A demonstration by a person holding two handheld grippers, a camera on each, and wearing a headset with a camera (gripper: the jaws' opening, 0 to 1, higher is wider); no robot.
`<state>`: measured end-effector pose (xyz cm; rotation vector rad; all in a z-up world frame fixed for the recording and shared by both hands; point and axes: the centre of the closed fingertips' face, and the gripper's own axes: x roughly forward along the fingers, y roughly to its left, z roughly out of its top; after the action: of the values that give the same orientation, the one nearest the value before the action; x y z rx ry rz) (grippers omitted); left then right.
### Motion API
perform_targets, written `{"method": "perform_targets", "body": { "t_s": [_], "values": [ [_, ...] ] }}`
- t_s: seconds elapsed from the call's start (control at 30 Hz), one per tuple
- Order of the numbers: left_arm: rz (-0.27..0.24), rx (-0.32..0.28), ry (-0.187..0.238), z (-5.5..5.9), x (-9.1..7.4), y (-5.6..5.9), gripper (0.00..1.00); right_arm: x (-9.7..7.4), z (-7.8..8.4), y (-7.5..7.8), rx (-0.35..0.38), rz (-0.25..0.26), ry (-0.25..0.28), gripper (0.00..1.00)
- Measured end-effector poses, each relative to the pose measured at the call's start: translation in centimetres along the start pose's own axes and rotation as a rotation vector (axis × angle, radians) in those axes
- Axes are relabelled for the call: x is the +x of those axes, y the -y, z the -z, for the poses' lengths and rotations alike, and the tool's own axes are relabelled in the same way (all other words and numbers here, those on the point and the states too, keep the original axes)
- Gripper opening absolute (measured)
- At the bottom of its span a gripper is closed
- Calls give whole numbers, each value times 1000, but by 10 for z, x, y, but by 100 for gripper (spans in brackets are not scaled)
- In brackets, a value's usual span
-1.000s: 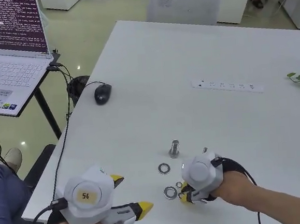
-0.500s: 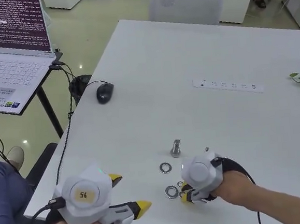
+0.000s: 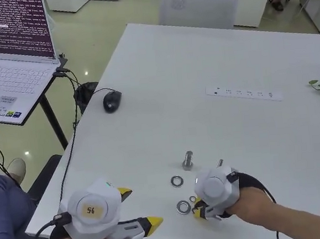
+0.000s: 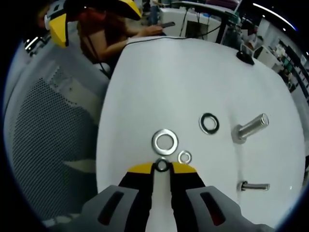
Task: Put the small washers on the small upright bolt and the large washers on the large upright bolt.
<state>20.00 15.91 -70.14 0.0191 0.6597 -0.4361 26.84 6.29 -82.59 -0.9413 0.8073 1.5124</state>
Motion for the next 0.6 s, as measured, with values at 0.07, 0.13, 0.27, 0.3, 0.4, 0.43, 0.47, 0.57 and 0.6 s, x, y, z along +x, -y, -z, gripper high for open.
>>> {"method": "perform_targets", "body": {
  "t_s": [0.07,0.13,0.27,0.3,0.4,0.43,0.47,0.57,0.6],
  "values": [
    [-1,0,-1,0,-1,0,56,0,0,1,14,5,9,14],
    [-1,0,-1,0,-1,-1,55,0,0,0,49,9,28,14],
    [-1,3,-1,-1,-1,-1,55,-2,1,2,118,10,57,14],
    [-2,3,-1,-1,0,-2,55,-2,1,2,125,12,61,14],
    [-1,3,0,-2,0,-1,55,-4,5,3,164,19,75,14],
    [0,3,0,-2,1,-1,55,-4,5,4,165,20,76,14],
    [1,4,-1,-2,1,-1,55,-5,6,5,175,25,80,14],
    [3,4,-2,-2,2,0,55,-10,9,7,203,38,93,14],
    [5,3,-1,-2,3,1,55,-12,11,9,218,45,96,14]
  ]
}}
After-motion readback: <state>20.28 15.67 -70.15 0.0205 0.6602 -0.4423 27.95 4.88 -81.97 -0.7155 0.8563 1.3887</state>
